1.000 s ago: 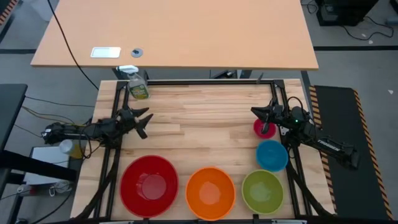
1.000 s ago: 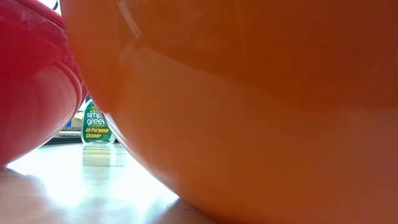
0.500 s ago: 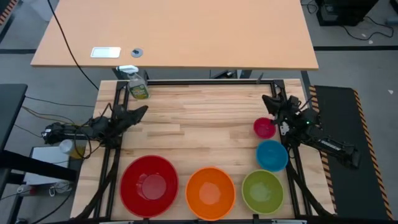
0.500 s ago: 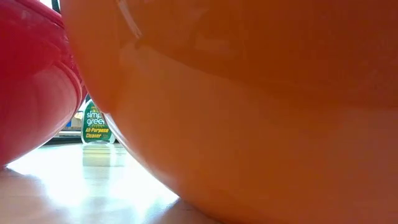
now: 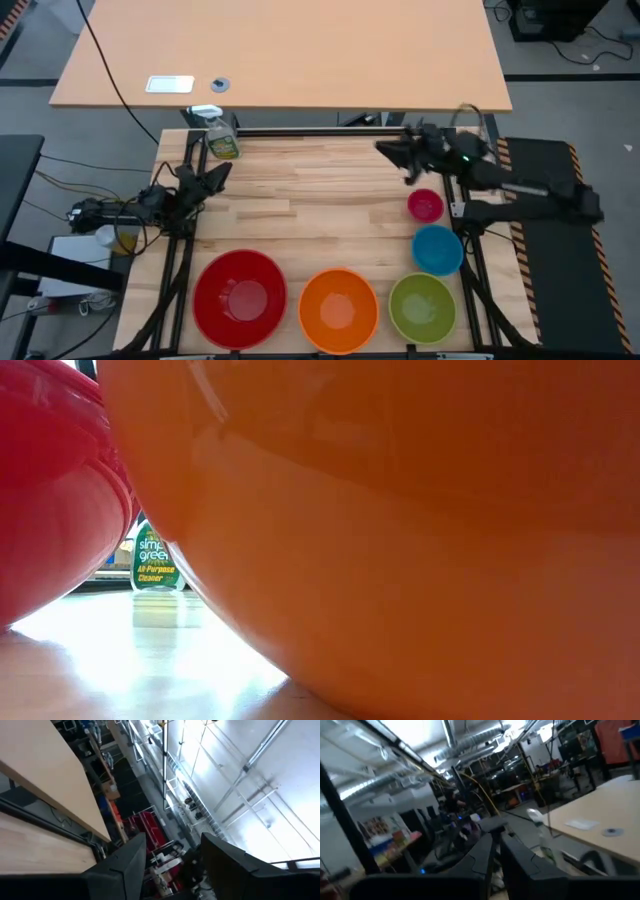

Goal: Nest bowls inside each other
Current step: Stack the orange bowl on top of the red bowl

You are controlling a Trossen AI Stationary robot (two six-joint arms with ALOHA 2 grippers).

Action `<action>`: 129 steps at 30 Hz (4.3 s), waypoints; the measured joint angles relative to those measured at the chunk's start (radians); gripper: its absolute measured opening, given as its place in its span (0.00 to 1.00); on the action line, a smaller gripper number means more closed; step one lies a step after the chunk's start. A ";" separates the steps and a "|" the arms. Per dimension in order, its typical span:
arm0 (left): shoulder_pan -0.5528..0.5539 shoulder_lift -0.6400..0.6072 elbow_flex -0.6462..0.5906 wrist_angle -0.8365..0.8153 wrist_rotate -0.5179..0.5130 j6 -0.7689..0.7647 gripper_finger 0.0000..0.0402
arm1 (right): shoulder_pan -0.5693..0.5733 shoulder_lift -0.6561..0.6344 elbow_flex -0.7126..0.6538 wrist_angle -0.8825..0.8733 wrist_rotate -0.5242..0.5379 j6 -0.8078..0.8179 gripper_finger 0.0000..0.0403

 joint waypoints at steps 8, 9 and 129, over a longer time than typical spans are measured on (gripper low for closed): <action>0.000 0.000 0.002 0.106 0.113 0.124 0.48 | 0.030 0.353 0.295 0.008 -0.138 0.092 0.11; 0.000 0.000 0.007 0.123 0.146 0.142 0.48 | 0.034 0.385 0.324 0.010 -0.177 0.099 0.11; 0.134 0.367 0.871 -0.783 0.851 0.382 0.65 | 0.510 1.514 1.602 -1.180 -0.052 0.260 0.17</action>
